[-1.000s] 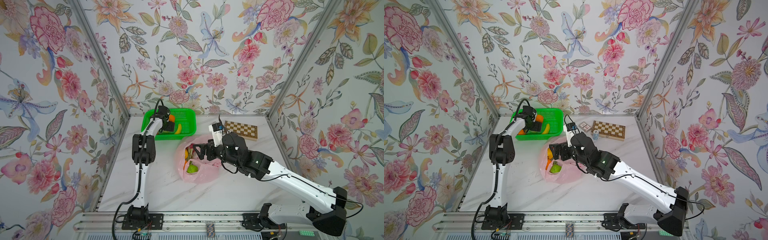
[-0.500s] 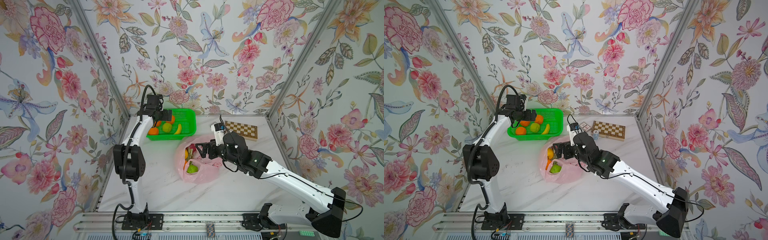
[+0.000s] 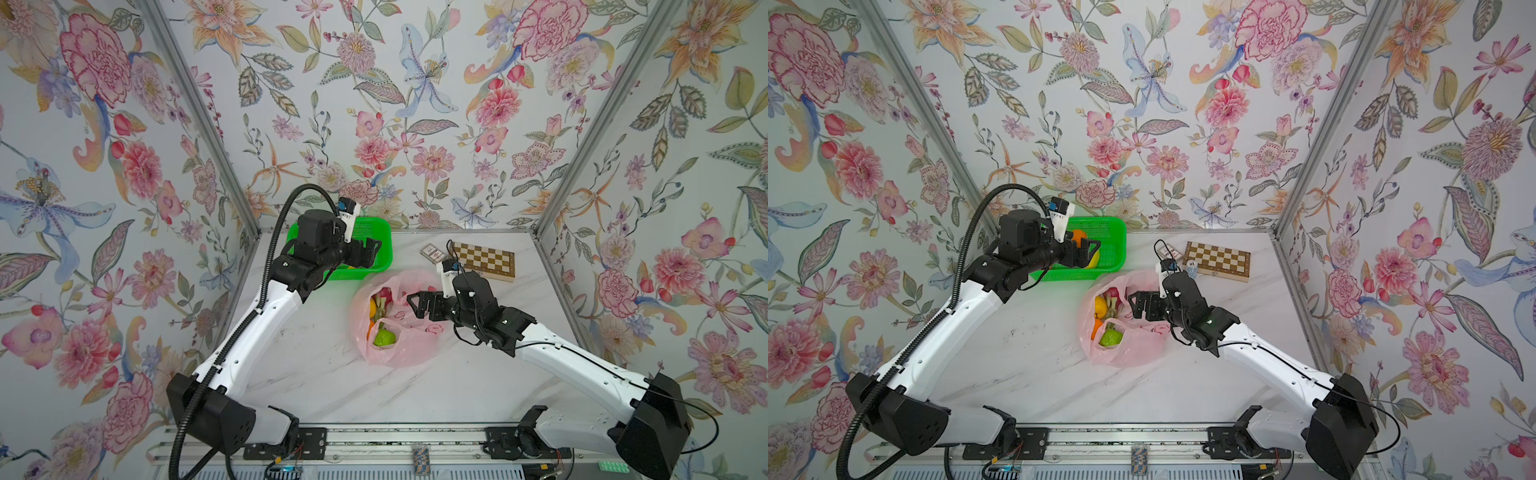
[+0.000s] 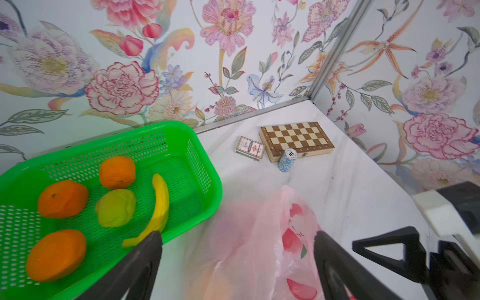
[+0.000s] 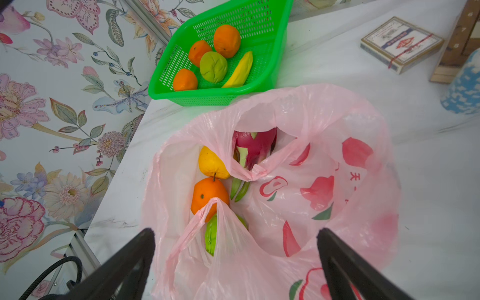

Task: Untie the knot of the plastic bag and take out the fruit
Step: 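Bring the left gripper to the bag edge while the right gripper reaches inside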

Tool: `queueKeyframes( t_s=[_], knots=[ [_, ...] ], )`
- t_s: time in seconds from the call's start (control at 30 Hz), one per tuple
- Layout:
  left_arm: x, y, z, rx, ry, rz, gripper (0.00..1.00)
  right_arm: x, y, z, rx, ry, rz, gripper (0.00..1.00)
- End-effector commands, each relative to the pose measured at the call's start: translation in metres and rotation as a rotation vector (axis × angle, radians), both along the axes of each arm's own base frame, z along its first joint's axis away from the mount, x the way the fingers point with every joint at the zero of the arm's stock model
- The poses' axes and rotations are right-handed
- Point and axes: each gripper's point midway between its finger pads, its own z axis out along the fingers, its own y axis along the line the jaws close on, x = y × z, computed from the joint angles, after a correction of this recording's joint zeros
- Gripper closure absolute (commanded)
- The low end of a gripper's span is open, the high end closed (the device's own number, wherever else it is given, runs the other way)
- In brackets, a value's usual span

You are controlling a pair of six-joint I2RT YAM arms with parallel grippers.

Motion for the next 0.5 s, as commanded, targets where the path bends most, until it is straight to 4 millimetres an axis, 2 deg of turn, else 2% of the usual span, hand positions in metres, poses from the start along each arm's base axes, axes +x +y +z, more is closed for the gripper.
queueKeyframes(
  t_s=[0.0,0.1,0.2,0.3,0.47],
  knots=[
    [-0.020,-0.011,-0.053,0.114,0.123,-0.051,0.06,-0.003,0.007,-0.003,0.063,0.020,0.029,0.05],
    [-0.039,-0.019,-0.092,0.190,0.217,-0.111,0.05,-0.006,0.012,-0.016,0.061,0.052,0.056,0.10],
    [-0.050,-0.024,-0.120,0.212,0.281,-0.141,0.04,-0.009,0.019,-0.029,0.071,0.085,0.082,0.19],
    [-0.051,-0.025,-0.138,0.221,0.314,-0.135,0.05,-0.017,0.026,-0.054,0.066,0.146,0.119,0.28],
    [-0.046,-0.020,-0.161,0.257,0.337,-0.098,0.12,-0.044,0.037,-0.102,-0.010,0.250,0.205,0.37]
  ],
)
